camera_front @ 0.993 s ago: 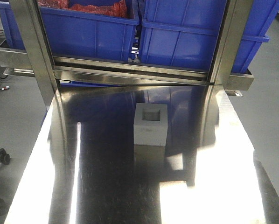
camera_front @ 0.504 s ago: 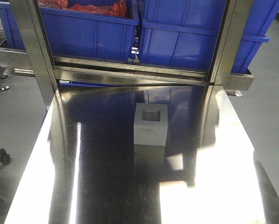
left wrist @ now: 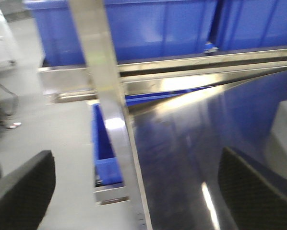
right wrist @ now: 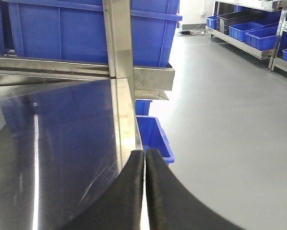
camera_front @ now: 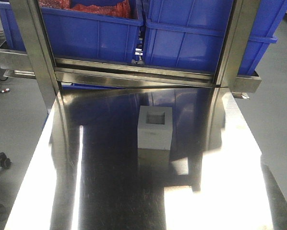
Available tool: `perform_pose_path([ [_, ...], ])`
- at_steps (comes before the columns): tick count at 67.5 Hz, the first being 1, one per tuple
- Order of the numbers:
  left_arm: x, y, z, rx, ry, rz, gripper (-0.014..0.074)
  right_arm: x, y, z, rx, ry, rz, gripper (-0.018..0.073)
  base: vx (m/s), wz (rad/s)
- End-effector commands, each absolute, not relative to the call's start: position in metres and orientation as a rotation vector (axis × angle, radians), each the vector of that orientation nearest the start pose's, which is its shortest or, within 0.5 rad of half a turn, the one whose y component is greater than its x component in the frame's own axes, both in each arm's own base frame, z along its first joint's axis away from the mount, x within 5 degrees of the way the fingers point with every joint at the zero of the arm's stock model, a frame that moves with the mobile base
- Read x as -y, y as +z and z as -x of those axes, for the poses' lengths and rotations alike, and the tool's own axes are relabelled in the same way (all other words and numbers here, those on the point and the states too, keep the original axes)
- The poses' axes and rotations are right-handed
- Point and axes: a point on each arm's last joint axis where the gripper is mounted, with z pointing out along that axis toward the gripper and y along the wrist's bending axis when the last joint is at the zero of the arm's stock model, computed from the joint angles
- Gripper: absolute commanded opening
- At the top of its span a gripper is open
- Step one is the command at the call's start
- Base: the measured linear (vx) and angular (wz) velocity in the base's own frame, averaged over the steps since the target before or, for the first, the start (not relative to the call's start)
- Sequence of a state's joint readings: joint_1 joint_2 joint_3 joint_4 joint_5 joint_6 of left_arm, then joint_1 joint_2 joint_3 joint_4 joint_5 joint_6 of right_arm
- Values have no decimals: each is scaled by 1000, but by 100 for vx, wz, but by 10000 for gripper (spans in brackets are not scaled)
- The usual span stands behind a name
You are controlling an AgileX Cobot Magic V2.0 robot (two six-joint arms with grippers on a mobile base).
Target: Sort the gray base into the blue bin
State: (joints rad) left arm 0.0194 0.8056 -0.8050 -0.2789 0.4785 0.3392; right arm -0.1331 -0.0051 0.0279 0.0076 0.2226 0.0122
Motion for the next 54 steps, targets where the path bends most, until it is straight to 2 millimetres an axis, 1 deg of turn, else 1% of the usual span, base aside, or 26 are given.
perform_pose_path([
  [1,16,387,-197,-1861,-114,-186,636,8,189,-58,-1671,-105,-117,-5,0,0],
  [7,30,394,-225,-1851,-168,-263,631,8,189,-58,-1671,-105,-117,-5,0,0],
  [11,45,394,-245,-1856,-197,-332,630,8,189,-58,-1671,-105,-117,-5,0,0],
  [15,59,397,-261,-1855,-230,-374,629,8,189,-58,-1671,-105,-117,-5,0,0],
  [16,65,394,-266,-1865,-243,-391,629,8,189,-58,-1671,-105,-117,-5,0,0],
  [19,78,395,-277,-1865,-272,-428,629,8,189,-58,-1671,-105,-117,-5,0,0],
  [22,94,390,-292,-1884,-305,-461,629,8,189,-58,-1671,-105,-117,-5,0,0],
  [28,122,383,-310,-1897,-355,-519,629,8,189,-58,-1671,-105,-117,-5,0,0],
  [31,137,374,-322,-1919,-375,-545,629,8,189,-58,-1671,-105,-117,-5,0,0],
  [35,154,367,-332,-1929,-382,-577,627,8,189,-58,-1671,-105,-117,-5,0,0],
  [36,159,363,-336,-1942,-385,-585,627,8,189,-58,-1671,-105,-117,-5,0,0],
  [39,171,359,-342,-1957,-400,-585,627,8,189,-58,-1671,-105,-117,-5,0,0],
  [40,175,354,-346,-1971,-404,-585,627,8,189,-58,-1671,-105,-117,-5,0,0],
  [48,198,341,-363,-2073,-443,-530,627,8,189,-58,-1671,-105,-117,-5,0,0],
  [54,208,334,-375,-2167,-434,-495,626,8,189,-58,-1671,-105,-117,-5,0,0],
])
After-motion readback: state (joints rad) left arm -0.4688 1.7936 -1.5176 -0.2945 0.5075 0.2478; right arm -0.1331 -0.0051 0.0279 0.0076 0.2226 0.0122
